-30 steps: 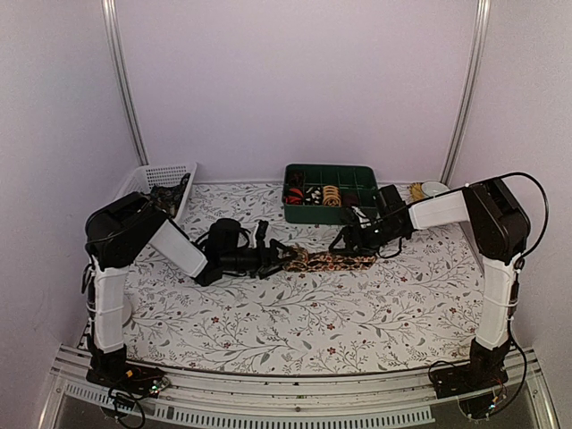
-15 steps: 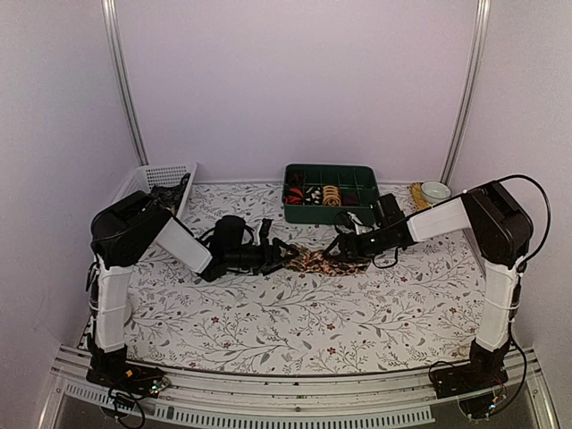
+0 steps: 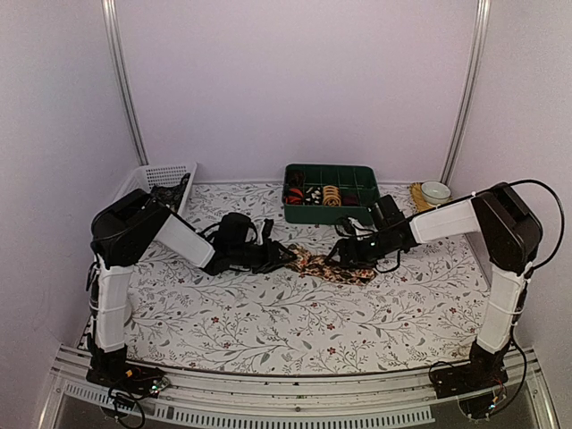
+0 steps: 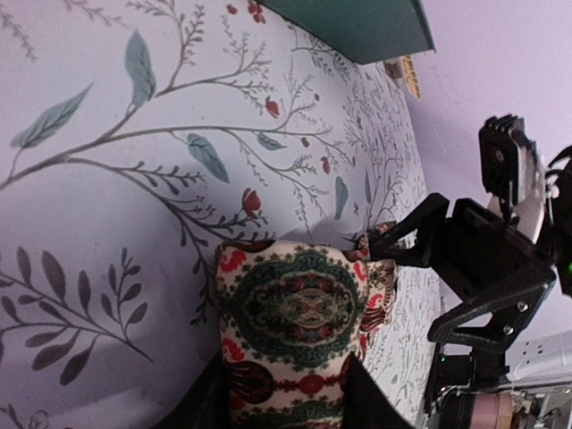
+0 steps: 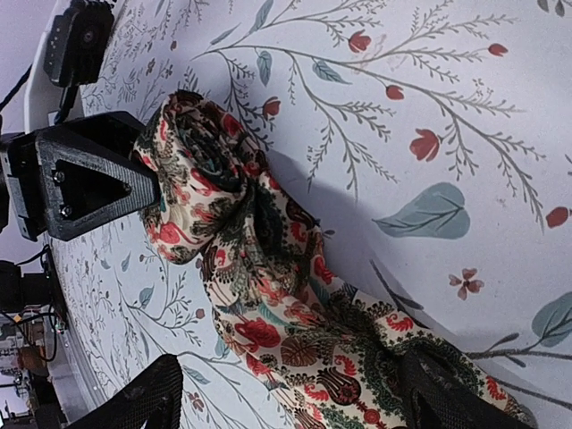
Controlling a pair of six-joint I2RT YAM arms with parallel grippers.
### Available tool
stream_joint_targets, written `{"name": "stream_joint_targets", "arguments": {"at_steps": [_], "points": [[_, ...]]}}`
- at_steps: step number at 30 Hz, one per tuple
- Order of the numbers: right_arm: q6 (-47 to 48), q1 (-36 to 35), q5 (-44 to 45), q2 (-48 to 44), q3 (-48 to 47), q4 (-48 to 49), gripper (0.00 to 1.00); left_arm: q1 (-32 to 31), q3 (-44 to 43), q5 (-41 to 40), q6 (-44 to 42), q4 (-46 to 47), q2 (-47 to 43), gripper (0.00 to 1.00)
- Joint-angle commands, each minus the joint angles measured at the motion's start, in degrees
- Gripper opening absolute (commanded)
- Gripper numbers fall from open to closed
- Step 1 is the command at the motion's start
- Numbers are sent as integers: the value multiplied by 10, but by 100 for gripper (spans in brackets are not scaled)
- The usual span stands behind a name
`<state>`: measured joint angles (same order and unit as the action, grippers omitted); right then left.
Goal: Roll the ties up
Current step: Roll the tie at the center of the board.
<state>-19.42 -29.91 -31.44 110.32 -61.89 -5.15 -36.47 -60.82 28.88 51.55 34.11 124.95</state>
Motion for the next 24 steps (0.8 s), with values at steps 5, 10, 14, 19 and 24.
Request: {"name": "stream_joint_targets", "arguments": {"at_steps": [5, 10, 14, 19, 24], "points": [[-14, -18, 102, -63, 33, -126, 85, -2, -12, -42, -35, -134, 37, 30], [-3, -19, 131, -99, 1, -159, 88, -8, -31, -70, -63, -179, 25, 29], [1, -19, 132, -126, -27, -166, 89, -20, -65, -130, -110, -257, 13, 29], [2, -19, 96, -114, -61, -131, 88, -44, -127, -227, -164, -369, 13, 28], [-11, -16, 74, -65, -91, -72, 88, -66, -163, -300, -200, -426, 12, 27]]}}
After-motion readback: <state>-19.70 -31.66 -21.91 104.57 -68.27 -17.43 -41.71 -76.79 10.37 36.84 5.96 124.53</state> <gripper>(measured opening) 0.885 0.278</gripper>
